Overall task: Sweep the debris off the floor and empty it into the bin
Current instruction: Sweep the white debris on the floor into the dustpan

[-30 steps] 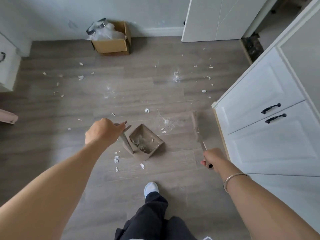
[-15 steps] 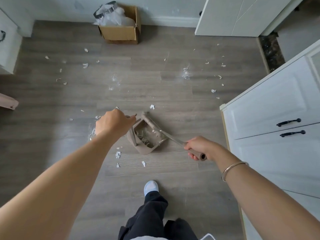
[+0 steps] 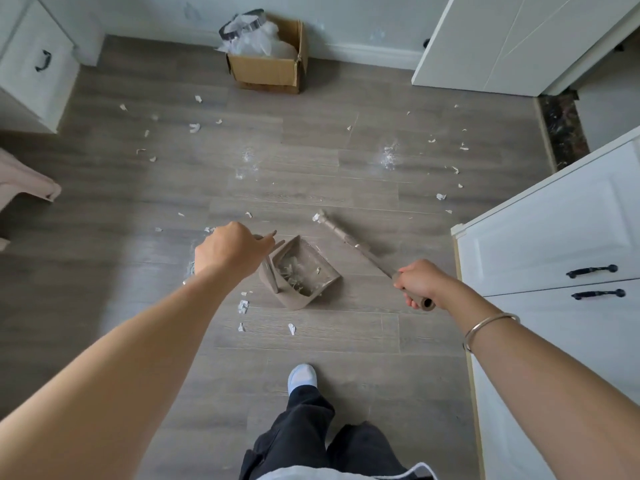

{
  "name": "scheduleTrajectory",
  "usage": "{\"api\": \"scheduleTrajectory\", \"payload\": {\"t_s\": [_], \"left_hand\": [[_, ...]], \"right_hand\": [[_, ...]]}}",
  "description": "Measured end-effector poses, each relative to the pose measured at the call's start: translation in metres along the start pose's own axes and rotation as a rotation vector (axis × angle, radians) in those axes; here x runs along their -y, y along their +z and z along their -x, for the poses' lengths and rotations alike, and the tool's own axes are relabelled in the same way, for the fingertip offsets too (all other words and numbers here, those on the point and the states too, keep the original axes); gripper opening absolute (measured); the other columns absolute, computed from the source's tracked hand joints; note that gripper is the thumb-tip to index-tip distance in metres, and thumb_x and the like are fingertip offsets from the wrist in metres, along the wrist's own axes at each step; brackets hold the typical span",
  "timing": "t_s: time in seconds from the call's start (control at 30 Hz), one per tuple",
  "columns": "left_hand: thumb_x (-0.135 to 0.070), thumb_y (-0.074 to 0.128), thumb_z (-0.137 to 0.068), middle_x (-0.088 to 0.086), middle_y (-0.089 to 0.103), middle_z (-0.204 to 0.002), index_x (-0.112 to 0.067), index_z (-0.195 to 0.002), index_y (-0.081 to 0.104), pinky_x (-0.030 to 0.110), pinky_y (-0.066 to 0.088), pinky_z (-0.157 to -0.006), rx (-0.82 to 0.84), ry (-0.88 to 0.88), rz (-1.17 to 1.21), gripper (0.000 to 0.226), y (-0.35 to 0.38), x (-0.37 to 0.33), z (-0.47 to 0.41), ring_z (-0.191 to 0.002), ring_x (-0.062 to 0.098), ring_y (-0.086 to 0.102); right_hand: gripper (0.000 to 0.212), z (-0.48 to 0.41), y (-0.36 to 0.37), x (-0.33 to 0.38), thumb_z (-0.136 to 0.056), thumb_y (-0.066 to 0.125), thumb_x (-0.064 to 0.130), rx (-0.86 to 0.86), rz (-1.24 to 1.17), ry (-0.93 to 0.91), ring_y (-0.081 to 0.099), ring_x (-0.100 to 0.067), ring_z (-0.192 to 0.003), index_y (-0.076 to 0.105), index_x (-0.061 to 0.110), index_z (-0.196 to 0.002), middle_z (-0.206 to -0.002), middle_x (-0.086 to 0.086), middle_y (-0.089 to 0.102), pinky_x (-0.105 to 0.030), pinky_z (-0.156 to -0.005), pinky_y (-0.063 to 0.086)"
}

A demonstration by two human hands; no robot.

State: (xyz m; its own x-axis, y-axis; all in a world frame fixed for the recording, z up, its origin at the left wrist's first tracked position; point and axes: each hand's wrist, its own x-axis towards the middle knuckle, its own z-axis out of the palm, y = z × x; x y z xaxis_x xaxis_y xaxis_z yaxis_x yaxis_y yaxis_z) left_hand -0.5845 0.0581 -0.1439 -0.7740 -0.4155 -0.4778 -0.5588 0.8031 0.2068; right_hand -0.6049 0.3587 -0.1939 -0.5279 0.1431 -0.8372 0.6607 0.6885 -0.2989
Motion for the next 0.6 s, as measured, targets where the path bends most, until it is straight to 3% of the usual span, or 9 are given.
{"api": "scheduleTrajectory", "payload": {"t_s": [0.13,0.2,0.27,0.37,0.6], "left_hand": [[-0.056,0.055,-0.089,0.002,0.053,-0.06,-0.017,-0.055,0.05,0.028,0.034,-0.051,0.02,-0.012,-0.017,0.053,0.0,0.007,0.003,-0.051,0.019,0.047],[-0.056,0.054,-0.089,0.002,0.054,-0.06,-0.017,-0.055,0.049,0.028,0.036,-0.055,0.027,-0.019,-0.022,0.052,0.002,0.01,0.003,-0.055,0.022,0.05],[-0.057,0.054,-0.088,0.003,0.055,-0.061,-0.018,-0.054,0.05,0.029,0.039,-0.061,0.025,-0.03,-0.013,0.051,0.003,0.012,0.003,-0.061,0.027,0.054],[-0.057,0.054,-0.088,0.003,0.056,-0.061,-0.019,-0.053,0.05,0.03,0.04,-0.062,0.019,-0.033,-0.002,0.052,0.002,0.011,0.004,-0.061,0.027,0.054],[-0.057,0.053,-0.088,0.003,0.055,-0.059,-0.015,-0.056,0.053,0.028,0.036,-0.055,0.009,-0.038,-0.001,0.053,0.0,0.011,0.012,-0.052,0.02,0.049]], "right_hand": [[0.04,-0.022,0.028,-0.011,-0.091,0.049,0.007,-0.037,0.01,0.02,0.05,-0.015,-0.027,0.055,0.007,-0.13,-0.089,-0.021,0.058,-0.016,-0.036,0.039],[0.037,-0.023,0.04,-0.015,-0.091,0.048,0.007,0.017,0.034,0.033,0.048,-0.014,-0.024,0.057,0.006,-0.127,-0.075,-0.019,0.059,-0.014,-0.035,0.038],[0.036,-0.014,0.043,-0.012,-0.091,0.05,0.006,0.097,0.064,0.03,0.049,-0.016,-0.03,0.056,0.005,-0.126,-0.065,-0.016,0.056,-0.017,-0.038,0.039],[0.04,0.007,0.029,-0.001,-0.093,0.051,0.003,0.22,0.006,0.026,0.048,-0.018,-0.047,0.051,0.004,-0.133,-0.068,-0.015,0.053,-0.024,-0.045,0.04],[0.038,0.029,-0.015,0.015,-0.095,0.053,0.004,0.234,-0.128,0.058,0.047,-0.014,-0.053,0.052,0.008,-0.133,-0.075,-0.012,0.055,-0.015,-0.035,0.041]]}}
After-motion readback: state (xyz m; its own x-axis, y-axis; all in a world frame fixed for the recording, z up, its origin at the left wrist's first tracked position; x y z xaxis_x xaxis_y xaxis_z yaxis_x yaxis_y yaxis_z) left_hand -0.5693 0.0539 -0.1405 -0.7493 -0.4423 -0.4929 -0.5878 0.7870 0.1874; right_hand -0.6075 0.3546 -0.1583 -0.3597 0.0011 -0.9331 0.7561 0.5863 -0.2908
